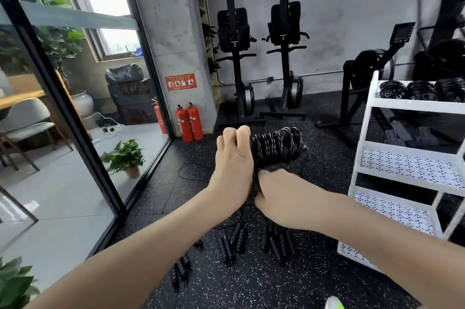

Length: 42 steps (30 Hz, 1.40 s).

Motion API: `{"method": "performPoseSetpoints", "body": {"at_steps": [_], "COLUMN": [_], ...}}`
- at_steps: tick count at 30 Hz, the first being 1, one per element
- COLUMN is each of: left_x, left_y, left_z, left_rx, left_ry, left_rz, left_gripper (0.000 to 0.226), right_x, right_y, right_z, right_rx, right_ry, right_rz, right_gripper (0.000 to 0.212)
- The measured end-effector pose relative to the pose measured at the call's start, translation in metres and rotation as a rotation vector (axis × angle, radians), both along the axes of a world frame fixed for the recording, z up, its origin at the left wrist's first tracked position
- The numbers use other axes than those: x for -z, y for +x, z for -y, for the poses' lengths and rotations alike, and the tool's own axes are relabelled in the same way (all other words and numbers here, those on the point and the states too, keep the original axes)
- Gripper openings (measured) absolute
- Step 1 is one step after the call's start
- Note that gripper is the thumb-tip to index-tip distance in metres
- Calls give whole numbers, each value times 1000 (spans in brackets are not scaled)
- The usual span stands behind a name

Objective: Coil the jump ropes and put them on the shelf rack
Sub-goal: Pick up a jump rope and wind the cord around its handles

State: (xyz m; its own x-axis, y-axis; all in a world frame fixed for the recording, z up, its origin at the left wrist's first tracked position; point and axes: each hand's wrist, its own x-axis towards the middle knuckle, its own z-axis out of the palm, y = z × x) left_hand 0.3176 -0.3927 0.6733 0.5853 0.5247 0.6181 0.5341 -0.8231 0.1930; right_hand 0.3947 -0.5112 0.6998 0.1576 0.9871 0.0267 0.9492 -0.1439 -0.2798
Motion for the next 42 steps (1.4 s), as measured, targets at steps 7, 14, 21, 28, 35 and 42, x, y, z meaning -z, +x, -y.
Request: {"method": "performPoseSetpoints", "body": {"at_steps": [7,14,21,28,35,42], "left_x": [-4,11,3,3,1,2], "left_y": [-1,-19,-39,-44,-48,-54], "left_z": [0,-5,9,10,17,15], "left_rx": [-101,167,401,602,541,541], "left_ry": [-95,32,-119,-11,-97,-201], "left_rz": [-123,-138,-157,-108,-222,-181], "left_gripper": [55,59,94,107,126,132], "right_x": [-7,-39,-45,-32,-24,-29], "right_y": [-3,29,61,77,81,94], "right_z": [-1,5,-3,-13,-10,-5], "right_rx": [2,-138,-210,-204,-214,-346], "right_ry": [165,226,128,194,23,-113], "right_rz": [193,-220,-578,-774,-1220,-1287], "right_gripper": [18,7,17,21,8,26]}}
